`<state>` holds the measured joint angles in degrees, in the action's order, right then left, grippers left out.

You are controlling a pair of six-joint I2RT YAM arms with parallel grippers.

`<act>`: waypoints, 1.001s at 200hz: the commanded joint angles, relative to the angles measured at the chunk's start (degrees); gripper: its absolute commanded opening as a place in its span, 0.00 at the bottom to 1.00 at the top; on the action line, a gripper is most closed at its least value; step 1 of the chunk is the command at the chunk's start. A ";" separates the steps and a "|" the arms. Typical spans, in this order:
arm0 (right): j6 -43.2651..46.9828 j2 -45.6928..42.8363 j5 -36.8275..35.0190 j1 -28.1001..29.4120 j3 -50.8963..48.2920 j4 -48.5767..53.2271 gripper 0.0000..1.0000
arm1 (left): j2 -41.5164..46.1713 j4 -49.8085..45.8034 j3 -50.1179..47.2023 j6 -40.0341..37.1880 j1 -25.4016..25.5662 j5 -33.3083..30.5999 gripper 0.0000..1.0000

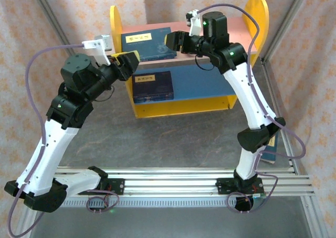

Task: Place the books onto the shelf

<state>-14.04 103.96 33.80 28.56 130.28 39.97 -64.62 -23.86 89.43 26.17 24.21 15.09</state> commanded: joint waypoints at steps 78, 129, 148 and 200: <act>0.24 -7.82 1.00 0.21 -12.33 -1.38 0.54 | -1.21 -0.44 -2.06 -0.52 3.79 -4.28 0.51; 0.33 -10.71 4.39 0.18 -16.48 -3.00 0.54 | -1.46 -0.79 -1.93 -0.53 4.31 -4.91 0.51; 0.17 -11.54 5.04 0.28 -17.78 -3.60 0.54 | -1.58 -1.12 -2.01 -0.68 4.38 -5.17 0.51; -0.34 -12.12 7.87 0.32 -19.31 -4.93 0.54 | -1.69 -1.27 -1.98 -0.79 4.45 -5.66 0.51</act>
<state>-13.45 91.74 39.11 28.56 112.73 32.40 -66.15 -24.84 87.59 26.00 28.14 11.05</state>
